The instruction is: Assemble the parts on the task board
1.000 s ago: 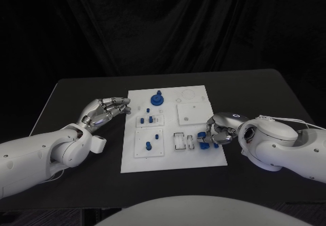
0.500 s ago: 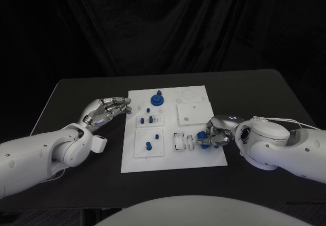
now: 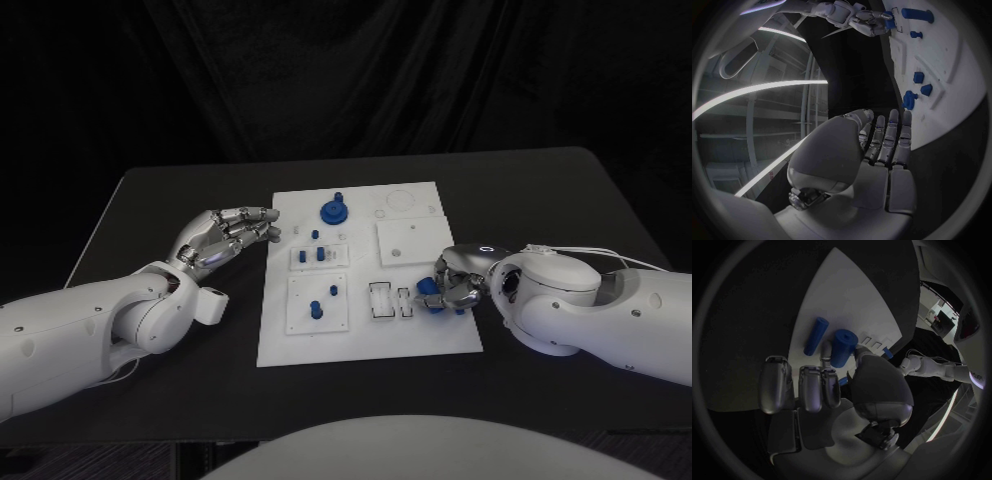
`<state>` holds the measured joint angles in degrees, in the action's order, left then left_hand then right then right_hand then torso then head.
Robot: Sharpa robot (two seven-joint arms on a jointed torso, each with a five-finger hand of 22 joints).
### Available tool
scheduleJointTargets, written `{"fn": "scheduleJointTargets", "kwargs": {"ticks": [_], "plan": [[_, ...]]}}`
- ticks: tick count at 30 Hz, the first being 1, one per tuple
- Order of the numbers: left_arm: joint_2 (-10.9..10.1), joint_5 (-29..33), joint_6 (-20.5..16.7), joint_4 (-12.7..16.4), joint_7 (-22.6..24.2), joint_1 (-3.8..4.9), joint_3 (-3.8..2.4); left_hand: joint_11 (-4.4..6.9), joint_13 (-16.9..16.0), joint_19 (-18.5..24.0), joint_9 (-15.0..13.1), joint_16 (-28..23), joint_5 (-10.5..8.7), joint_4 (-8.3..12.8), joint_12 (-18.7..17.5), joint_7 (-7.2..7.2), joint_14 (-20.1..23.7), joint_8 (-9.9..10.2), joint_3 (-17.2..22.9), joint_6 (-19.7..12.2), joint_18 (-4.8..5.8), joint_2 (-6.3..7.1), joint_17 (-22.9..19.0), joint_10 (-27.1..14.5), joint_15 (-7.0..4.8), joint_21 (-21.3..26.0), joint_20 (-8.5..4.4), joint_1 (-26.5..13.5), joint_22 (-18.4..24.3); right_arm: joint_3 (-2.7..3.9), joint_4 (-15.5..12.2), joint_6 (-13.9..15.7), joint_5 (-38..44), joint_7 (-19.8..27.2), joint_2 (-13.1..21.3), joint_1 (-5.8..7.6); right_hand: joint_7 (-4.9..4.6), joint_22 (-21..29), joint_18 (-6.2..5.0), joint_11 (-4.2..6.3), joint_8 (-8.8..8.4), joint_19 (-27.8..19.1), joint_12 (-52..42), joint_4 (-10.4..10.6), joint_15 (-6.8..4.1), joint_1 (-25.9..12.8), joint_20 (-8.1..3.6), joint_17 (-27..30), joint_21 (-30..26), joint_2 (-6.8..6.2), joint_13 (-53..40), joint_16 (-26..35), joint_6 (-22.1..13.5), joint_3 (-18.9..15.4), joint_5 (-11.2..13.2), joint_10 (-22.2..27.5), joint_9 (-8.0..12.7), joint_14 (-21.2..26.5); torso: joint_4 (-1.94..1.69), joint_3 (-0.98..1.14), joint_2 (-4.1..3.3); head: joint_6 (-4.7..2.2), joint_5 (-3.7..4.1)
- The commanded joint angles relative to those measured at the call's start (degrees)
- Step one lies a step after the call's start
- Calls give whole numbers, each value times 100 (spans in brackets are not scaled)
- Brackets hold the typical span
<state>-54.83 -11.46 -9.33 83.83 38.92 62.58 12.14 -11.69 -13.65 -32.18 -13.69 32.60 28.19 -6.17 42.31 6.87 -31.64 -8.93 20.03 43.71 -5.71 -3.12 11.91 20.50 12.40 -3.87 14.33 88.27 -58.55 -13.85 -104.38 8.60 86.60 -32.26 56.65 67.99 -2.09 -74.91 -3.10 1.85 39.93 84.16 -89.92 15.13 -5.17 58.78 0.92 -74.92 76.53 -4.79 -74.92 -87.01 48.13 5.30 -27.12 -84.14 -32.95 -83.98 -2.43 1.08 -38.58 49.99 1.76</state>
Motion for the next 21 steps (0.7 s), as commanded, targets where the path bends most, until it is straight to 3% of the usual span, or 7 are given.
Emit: {"fn": "scheduleJointTargets", "kwargs": {"ticks": [1, 2, 3, 5, 13, 18, 21], "plan": [[13, 14, 79, -1, 404, -17, -4, 1, 10, 41, 6, 31, 35, 14, -22, 20, 17, -19, 35, -1, -29, -22, -6, 36, 13, -36, 7, -50, -6, -35, 56, -161, -138, -76, -21, -49, 20, -1095, -2, 22, -93, 154, -8, -82, -42, 251, -27, -677, -38, 38, -1508, 40, 28, 143, -480, -586, -12, -425, -7, -5, 2, 1, 3], [14, 14, 82, -3, 404, -20, -4, 1, 10, 41, 6, 31, 35, 14, -22, 20, 17, -19, 35, -1, -29, -22, -6, 36, 13, -36, 7, -50, -6, -35, 62, -144, -184, -50, -28, -49, 22, -1093, -3, 23, -106, 151, -8, -100, -43, 278, -28, -678, -44, 33, -1508, 41, 30, 166, -548, -586, -21, -425, -9, -7, 1, 1, 5], [15, 14, 83, -4, 404, -22, -4, 1, 10, 41, 6, 31, 35, 14, -22, 20, 17, -19, 35, -1, -29, -22, -6, 36, 13, -36, 7, -50, -6, -35, 66, -117, -224, -22, -32, -50, 30, -1094, -3, 29, -129, 152, -8, -161, -52, 370, -33, -683, -41, 23, -1508, 41, 19, 233, -799, -586, -32, -426, -9, -6, 0, 1, 5], [15, 14, 88, -5, 405, -29, -4, 1, 10, 41, 6, 31, 35, 14, -22, 20, 17, -19, 35, -1, -29, -22, -6, 36, 13, -36, 7, -50, -6, -35, 67, -10, -315, 59, -35, -50, 61, -1111, 6, 61, -138, 175, -8, -340, -81, 583, -60, -622, 19, -29, -1508, 69, 62, 479, -1640, -586, -114, -420, -6, -5, -2, 1, -3], [7, 14, 103, -9, 413, -47, -4, -7, 21, 50, 9, 32, 41, 6, -27, 24, 25, -18, 57, -12, -24, -41, -16, 32, 18, -36, 7, -67, -12, -34, -57, 946, -594, 580, 29, -52, 131, -1144, 33, 129, 37, 223, -8, -568, -138, 473, -117, -674, 161, -184, -1508, 50, 135, 1156, -3214, -586, -546, -442, -3, -5, -1, 1, -18], [1, 14, 112, -8, 417, -58, -4, -10, 25, 53, 10, 32, 45, 2, -29, 25, 28, -18, 65, -15, -23, -48, -19, 29, 20, -36, 8, -73, -14, -34, -228, 1562, -1050, 967, 80, -52, 176, -1153, 39, 170, 139, 234, -8, -554, -169, 215, -143, -696, 205, -219, -1508, 38, 215, 1328, -3382, -586, -754, -450, 0, -4, -3, 1, -30], [1, 14, 115, -8, 416, -63, -4, -10, 25, 53, 10, 32, 45, 2, -29, 25, 28, -18, 65, -15, -23, -48, -19, 29, 20, -36, 8, -73, -14, -33, -307, 1730, -1392, 1110, 83, -52, 194, -1152, 39, 186, 148, 234, -8, -532, -184, 70, -158, -704, 213, -219, -1508, 34, 226, 1368, -3214, -586, -846, -452, -2, -5, -3, 1, -24]]}}
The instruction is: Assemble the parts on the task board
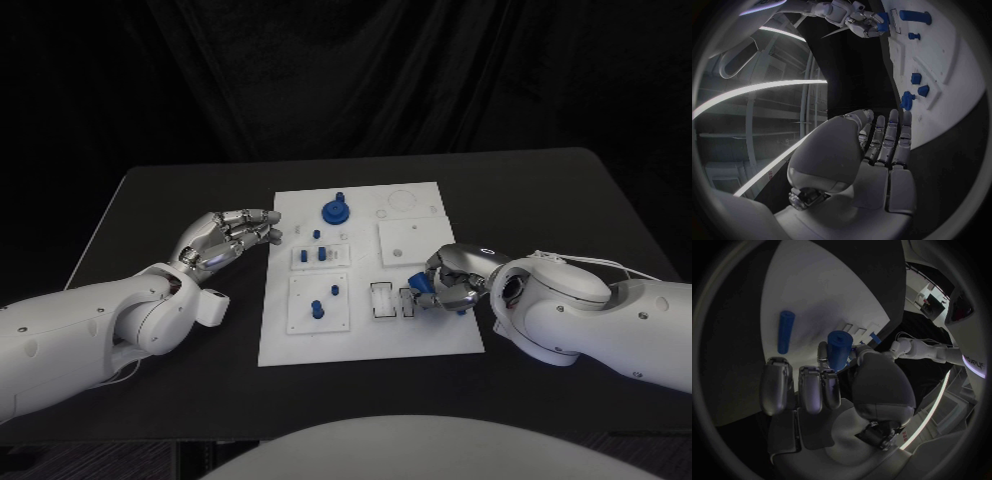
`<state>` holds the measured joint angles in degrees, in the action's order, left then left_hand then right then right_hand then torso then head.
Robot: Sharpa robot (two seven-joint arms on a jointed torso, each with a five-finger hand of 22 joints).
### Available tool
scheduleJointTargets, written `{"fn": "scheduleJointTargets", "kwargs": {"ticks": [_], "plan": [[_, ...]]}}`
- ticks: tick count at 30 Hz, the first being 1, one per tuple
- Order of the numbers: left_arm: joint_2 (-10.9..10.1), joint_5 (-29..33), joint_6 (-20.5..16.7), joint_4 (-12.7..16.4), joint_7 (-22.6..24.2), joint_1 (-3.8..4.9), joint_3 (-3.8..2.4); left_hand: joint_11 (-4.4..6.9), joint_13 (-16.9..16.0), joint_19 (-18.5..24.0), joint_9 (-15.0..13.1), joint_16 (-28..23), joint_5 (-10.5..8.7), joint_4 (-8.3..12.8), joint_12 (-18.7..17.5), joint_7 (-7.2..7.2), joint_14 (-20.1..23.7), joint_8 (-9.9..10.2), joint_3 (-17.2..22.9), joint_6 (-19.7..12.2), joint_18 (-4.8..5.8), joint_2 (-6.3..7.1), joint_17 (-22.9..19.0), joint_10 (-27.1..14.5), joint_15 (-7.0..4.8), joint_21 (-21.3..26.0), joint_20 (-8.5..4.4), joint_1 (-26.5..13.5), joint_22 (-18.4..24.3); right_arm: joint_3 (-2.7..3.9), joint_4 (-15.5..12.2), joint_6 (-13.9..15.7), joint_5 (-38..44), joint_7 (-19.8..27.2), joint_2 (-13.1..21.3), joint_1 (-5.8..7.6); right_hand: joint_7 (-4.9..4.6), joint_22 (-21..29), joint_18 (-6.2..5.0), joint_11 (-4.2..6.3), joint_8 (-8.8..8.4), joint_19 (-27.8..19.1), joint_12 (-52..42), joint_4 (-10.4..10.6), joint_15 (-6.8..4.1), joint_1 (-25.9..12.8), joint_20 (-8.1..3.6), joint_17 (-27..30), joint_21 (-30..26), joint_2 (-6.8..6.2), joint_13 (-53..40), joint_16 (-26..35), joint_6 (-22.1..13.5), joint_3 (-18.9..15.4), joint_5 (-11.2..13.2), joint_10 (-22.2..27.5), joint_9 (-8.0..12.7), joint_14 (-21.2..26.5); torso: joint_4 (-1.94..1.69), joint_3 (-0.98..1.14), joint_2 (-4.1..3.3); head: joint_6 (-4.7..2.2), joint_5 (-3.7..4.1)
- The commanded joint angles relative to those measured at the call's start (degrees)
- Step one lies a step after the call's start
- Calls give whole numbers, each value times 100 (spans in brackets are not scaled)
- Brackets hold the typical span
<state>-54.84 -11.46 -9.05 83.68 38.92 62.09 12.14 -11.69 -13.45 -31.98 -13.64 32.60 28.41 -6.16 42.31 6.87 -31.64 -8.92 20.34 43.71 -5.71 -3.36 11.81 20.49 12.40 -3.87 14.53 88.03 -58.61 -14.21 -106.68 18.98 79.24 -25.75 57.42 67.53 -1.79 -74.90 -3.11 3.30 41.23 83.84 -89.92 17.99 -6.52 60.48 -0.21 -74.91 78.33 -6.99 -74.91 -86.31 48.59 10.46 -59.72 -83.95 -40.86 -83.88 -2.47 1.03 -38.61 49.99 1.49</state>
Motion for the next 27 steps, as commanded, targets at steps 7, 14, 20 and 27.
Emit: {"fn": "scheduleJointTargets", "kwargs": {"ticks": [7, 14, 20, 27], "plan": [[8, 14, 91, 14, 414, -19, -4, -12, 9, 36, 6, 32, 26, -2, -31, 25, 32, -18, 42, -19, -22, -31, -12, 27, 21, -36, -13, -56, -11, 3, -71, 483, -1057, 440, -104, -7, 160, -1137, 30, 39, -74, 248, -8, -721, -48, -399, -51, -659, 3, 59, -1509, -16, 162, 817, 863, -605, -191, -454, 2, 0, 0, 1, 27], [-9, 14, 86, 25, 409, -21, -4, -14, 13, 39, 6, 33, 30, -5, -32, 25, 34, -19, 50, -21, -20, -37, -15, 26, 23, -36, -13, -62, -13, 3, -14, 189, -1157, 292, -261, -7, 138, -1121, 20, 16, -201, 228, -8, -625, -30, -555, -33, -608, -39, 140, -1509, 10, 190, 728, 1647, -605, -256, -445, 3, 0, 0, 1, 11], [-16, 14, 84, 33, 404, -21, -4, -14, 13, 39, 6, 33, 30, -5, -32, 25, 34, -19, 50, -21, -20, -37, -15, 26, 23, -36, -13, -62, -13, 3, 97, -141, -1178, 149, -414, -8, 100, -1090, -1, -17, -334, 194, -8, -418, -3, -783, -8, -505, -132, 210, -1509, 62, 203, 555, 2421, -605, -319, -424, -3, -5, -2, 1, -2], [3, 14, 98, 12, 407, -22, -4, -15, 16, 42, 7, 35, 34, -9, -32, 26, 36, -20, 58, -23, -19, -43, -18, 25, 24, -36, -13, -69, -15, 3, 179, -236, -1182, 105, -506, -9, 78, -1076, -11, -38, -445, 180, -8, -248, 15, -904, 13, -469, -178, 276, -1509, 84, 225, 397, 2986, -605, -369, -420, -8, -5, -2, 1, -11]]}}
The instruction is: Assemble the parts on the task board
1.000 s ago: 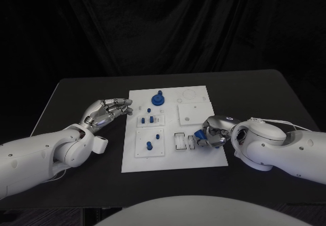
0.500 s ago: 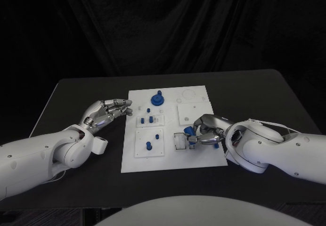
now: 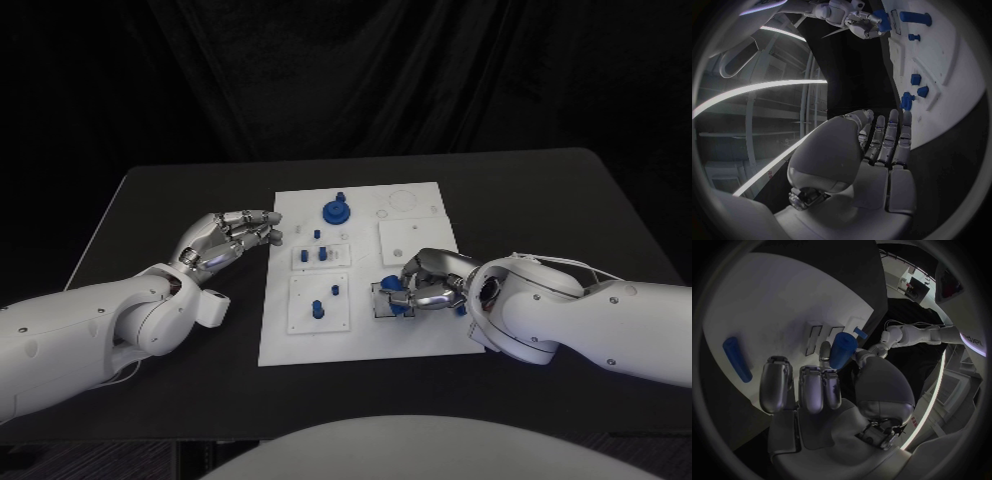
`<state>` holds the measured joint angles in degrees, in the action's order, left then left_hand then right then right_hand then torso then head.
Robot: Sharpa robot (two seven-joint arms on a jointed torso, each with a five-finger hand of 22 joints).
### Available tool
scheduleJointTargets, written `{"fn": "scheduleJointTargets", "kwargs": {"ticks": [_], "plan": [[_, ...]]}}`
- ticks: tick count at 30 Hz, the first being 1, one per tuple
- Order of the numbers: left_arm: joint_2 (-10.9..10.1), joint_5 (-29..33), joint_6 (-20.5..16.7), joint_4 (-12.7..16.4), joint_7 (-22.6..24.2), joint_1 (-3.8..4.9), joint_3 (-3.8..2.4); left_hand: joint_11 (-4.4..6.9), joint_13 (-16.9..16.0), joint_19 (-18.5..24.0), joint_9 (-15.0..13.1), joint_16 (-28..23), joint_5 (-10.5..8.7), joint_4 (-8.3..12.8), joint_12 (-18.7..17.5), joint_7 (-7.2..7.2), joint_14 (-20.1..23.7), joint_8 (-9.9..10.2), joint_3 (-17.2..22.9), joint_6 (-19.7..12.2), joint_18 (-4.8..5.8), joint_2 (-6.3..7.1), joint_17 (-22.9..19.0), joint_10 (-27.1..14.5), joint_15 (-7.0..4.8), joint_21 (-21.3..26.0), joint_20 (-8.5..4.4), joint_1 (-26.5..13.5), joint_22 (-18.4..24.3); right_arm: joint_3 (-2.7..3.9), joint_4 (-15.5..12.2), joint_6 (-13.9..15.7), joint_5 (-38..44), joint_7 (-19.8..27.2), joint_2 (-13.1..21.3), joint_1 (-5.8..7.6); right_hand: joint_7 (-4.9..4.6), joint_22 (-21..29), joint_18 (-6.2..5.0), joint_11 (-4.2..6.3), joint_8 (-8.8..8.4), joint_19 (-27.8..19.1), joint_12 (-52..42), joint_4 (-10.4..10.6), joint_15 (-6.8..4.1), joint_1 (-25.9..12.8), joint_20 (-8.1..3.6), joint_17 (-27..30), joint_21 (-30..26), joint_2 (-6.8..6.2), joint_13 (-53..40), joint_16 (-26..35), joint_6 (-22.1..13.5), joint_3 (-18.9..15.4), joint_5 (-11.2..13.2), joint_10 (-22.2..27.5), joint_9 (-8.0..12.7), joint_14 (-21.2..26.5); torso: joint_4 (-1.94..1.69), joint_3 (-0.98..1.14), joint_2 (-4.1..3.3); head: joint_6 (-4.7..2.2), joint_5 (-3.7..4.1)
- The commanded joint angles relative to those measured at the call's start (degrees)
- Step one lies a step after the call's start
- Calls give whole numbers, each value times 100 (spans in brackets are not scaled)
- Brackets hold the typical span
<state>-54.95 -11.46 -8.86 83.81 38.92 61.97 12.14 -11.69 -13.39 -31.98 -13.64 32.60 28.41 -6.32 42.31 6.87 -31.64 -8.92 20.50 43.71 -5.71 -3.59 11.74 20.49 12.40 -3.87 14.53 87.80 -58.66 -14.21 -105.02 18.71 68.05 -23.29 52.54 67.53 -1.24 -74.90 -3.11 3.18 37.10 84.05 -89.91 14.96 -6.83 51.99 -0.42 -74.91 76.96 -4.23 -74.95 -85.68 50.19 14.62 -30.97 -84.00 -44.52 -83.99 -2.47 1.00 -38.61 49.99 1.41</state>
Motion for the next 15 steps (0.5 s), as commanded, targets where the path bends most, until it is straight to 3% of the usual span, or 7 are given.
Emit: {"fn": "scheduleJointTargets", "kwargs": {"ticks": [1, 7, 15], "plan": [[18, 14, 83, -6, 407, -10, -4, -15, 10, 42, 7, 34, 34, 7, -32, 26, 35, -20, 42, -22, -19, -20, -11, 25, 24, -37, -13, -46, -10, 3, 22, -212, -63, -146, -29, -9, 22, -1079, -10, -27, -45, 161, -9, 80, 48, -74, 35, -466, -36, 10, -1505, 23, 68, -44, 200, -600, -10, -408, -5, -2, -2, 1, -5], [30, 14, 96, -21, 406, -14, -4, -17, 12, 43, 8, 35, 37, 5, -33, 26, 37, -20, 47, -25, -18, -24, -13, 24, 25, -37, -12, -49, -11, 3, 71, -244, -62, -183, -73, -9, 12, -1068, -18, -36, -148, 152, -9, 163, 55, -286, 44, -432, -77, 142, -1505, 42, 86, -239, 735, -600, -70, -404, 1, 1, 0, 1, -9], [40, 14, 111, -32, 402, -22, -4, -18, 15, 45, 9, 35, 39, 2, -34, 27, 39, -19, 52, -28, -17, -29, -15, 23, 26, -36, -12, -53, -12, 3, 125, -261, -22, -233, -104, -9, -3, -1054, -28, -50, -240, 141, -9, 178, 65, -562, 52, -377, -125, 268, -1505, 70, 79, -432, 939, -600, -111, -394, 0, 3, 0, 1, -6]]}}
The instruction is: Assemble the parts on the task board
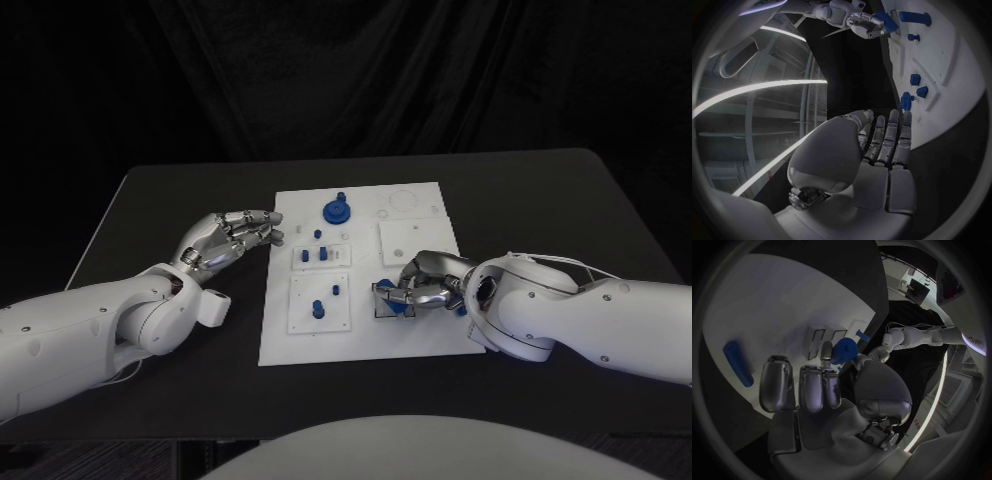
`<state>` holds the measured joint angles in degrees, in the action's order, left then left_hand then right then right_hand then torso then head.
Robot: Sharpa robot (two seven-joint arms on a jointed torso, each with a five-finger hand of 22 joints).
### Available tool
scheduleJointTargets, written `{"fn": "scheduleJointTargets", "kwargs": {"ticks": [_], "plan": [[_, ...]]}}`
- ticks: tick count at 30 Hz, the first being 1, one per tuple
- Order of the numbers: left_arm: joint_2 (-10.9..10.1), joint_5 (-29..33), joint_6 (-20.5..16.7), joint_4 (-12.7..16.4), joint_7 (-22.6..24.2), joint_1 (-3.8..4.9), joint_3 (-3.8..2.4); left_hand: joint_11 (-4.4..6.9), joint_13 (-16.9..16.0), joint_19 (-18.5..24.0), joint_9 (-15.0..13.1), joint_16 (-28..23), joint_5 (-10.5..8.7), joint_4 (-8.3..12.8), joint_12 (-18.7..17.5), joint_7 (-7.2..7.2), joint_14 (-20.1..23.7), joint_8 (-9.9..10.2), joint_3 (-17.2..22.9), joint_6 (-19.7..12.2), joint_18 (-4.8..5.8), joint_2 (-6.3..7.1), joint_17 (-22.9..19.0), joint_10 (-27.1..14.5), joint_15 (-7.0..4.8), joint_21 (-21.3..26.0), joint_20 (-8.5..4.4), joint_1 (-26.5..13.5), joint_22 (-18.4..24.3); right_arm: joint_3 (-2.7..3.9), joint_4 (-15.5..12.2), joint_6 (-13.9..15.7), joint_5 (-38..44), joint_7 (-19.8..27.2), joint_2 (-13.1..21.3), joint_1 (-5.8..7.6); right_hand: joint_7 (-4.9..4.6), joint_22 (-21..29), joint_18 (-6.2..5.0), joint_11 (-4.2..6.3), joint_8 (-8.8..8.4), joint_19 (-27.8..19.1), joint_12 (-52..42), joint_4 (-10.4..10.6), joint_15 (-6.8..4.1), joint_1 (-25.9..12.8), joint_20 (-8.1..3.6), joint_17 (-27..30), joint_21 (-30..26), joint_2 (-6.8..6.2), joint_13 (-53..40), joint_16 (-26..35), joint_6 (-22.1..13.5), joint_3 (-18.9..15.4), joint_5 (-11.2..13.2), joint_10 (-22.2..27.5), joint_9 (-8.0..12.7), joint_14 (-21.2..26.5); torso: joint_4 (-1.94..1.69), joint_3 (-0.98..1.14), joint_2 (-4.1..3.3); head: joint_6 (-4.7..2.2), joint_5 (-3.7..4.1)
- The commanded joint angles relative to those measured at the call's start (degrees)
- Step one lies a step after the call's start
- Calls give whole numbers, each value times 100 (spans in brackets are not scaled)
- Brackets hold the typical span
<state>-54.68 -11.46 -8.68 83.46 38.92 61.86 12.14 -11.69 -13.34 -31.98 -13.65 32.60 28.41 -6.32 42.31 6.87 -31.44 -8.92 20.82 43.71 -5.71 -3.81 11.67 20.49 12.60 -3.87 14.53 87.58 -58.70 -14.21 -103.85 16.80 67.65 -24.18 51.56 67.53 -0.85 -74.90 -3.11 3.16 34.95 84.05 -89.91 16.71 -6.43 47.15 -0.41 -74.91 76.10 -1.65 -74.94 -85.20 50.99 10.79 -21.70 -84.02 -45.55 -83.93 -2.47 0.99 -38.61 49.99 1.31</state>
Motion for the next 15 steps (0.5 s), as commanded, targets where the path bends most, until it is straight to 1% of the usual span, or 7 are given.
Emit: {"fn": "scheduleJointTargets", "kwargs": {"ticks": [1, 4, 8, 10, 11, 14, 15], "plan": [[14, 14, 95, 2, 401, -12, -4, -18, 10, 45, 9, 35, 39, 1, -34, 27, 19, -19, 20, -28, -17, -7, -8, 23, 6, -36, -12, -31, -8, 3, 11, -59, 20, -143, -8, -9, -44, -1053, -29, -49, -34, 140, -9, 4, 26, -121, 54, -375, -43, 28, -1506, 24, 1, -79, 19, -598, -12, -400, 2, 3, 1, 1, 3], [15, 14, 99, 0, 398, -16, -4, -19, 14, 49, 10, 36, 44, -5, -35, 28, 21, -19, 30, -32, -15, -16, -12, 20, 8, -36, -12, -38, -10, 3, 18, -27, 27, -138, -8, -9, -46, -1049, -32, -51, -51, 136, -9, 3, 28, -184, 56, -363, -59, 64, -1506, 30, 3, -135, 62, -598, -24, -398, 2, 4, 0, 1, 4], [13, 14, 99, -3, 390, -21, -4, -21, 17, 51, 11, 38, 48, -10, -36, 29, 22, -19, 37, -34, -14, -22, -14, 18, 10, -36, -12, -44, -11, 3, 19, -34, 37, -143, -1, -9, -48, -1047, -34, -52, -61, 134, -9, 2, 30, -216, 57, -352, -66, 78, -1506, 36, 4, -170, 88, -598, -31, -396, 4, 5, 1, 1, 3], [13, 14, 100, -5, 387, -23, -4, -21, 17, 51, 11, 38, 48, -10, -36, 29, 22, -19, 37, -34, -14, -22, -14, 18, 10, -36, -12, -44, -11, 3, 18, -28, 39, -138, 1, -9, -51, -1047, -33, -54, -83, 136, -9, 4, 32, -285, 59, -351, -67, 106, -1506, 37, 6, -247, 178, -598, -46, -397, 4, 5, 1, 1, 0], [13, 14, 100, -6, 385, -25, -4, -21, 17, 51, 11, 38, 48, -10, -36, 29, 22, -19, 37, -34, -14, -22, -14, 18, 10, -36, -12, -44, -11, 3, 18, -20, 40, -131, 2, -9, -53, -1044, -35, -57, -97, 133, -9, 2, 34, -328, 61, -339, -78, 126, -1506, 44, 8, -302, 276, -598, -57, -395, 4, 5, 1, 1, 0], [13, 14, 105, -7, 380, -28, -4, -23, 20, 55, 12, 39, 52, -14, -37, 30, 25, -19, 45, -39, -12, -28, -17, 15, 11, -36, -11, -51, -13, 3, 14, 55, 41, -71, 16, -9, -54, -1045, -35, -57, -105, 134, -9, 2, 35, -345, 62, -341, -76, 136, -1506, 43, 10, -330, 319, -598, -63, -395, 4, 6, 2, 1, -4], [13, 14, 107, -7, 379, -30, -4, -23, 20, 55, 12, 39, 52, -14, -37, 30, 25, -19, 45, -39, -12, -28, -17, 15, 11, -36, -11, -51, -13, 3, 10, 95, 40, -39, 25, -9, -54, -1042, -37, -59, -114, 131, -9, 8, 35, -396, 63, -326, -88, 173, -1506, 51, 17, -379, 403, -598, -75, -393, 4, 6, 3, 1, -12]]}}
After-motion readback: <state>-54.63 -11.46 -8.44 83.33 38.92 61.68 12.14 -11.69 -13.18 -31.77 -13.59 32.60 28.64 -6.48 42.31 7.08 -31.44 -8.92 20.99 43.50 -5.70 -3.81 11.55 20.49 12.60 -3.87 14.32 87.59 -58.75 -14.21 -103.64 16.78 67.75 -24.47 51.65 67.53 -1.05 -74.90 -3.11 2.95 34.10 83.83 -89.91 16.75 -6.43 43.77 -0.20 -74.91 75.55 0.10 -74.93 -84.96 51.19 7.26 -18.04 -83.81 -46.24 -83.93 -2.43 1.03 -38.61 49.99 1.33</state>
